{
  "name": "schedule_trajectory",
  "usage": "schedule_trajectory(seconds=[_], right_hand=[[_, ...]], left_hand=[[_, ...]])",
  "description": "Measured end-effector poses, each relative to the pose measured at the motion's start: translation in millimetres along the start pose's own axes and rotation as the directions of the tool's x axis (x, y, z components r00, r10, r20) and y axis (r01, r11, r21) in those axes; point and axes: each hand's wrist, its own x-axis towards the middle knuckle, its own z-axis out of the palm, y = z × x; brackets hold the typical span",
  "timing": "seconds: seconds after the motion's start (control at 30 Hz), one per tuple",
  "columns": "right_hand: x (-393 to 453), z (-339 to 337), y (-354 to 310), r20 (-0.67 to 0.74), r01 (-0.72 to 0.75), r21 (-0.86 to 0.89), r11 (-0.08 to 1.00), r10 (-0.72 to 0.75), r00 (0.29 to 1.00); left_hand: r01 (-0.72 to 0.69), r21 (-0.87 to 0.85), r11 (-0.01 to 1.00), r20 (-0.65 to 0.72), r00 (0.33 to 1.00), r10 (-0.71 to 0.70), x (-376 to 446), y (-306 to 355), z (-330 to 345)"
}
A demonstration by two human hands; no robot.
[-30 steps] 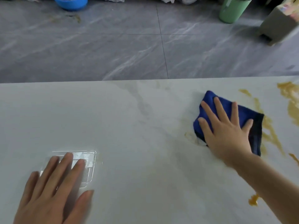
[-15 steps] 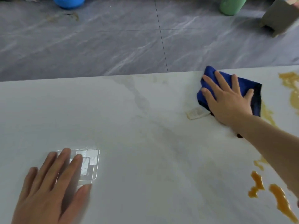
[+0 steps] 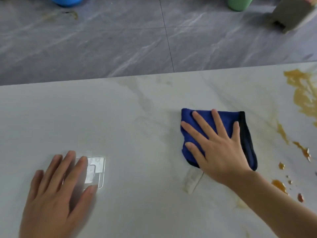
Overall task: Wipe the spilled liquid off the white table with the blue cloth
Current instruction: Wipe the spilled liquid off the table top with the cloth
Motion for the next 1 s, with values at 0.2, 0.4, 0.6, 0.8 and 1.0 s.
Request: schedule_trajectory(seconds=[0.2, 0.4, 0.6, 0.8, 1.0], right_hand=[[-60.7, 10.3, 17.5, 0.020, -0.243, 0.072, 0.967, 0.242, 0.970], [-135.4, 25.5, -50.1, 0.072, 0.001, 0.057, 0.998, -0.005, 0.997], [-101.0, 17.9, -34.8, 0.018, 0.003, 0.020, 1.000, -0.004, 1.000], [-138.9, 27.9, 4.1, -0.007, -0.248, 0.057, 0.967, 0.249, 0.968], [-216.7, 51.1, -47.2, -0.010, 0.018, 0.014, 1.000, -0.017, 1.000]], left_hand=[[-0.016, 0.008, 1.000, -0.006, 1.000, 0.016, -2.5, -1.7, -1.1], [-0.032, 0.019, 0.999, -0.004, 0.999, 0.032, -1.9, -6.8, 1.7], [-0.024, 0.027, 0.999, -0.024, 0.999, 0.025, -2.4, -11.2, 5.3], [-0.031, 0.041, 0.999, -0.069, 0.997, 0.034, -3.0, -15.7, 11.2], [-0.031, 0.042, 0.999, -0.072, 0.997, 0.034, -2.6, -17.6, 12.5]])
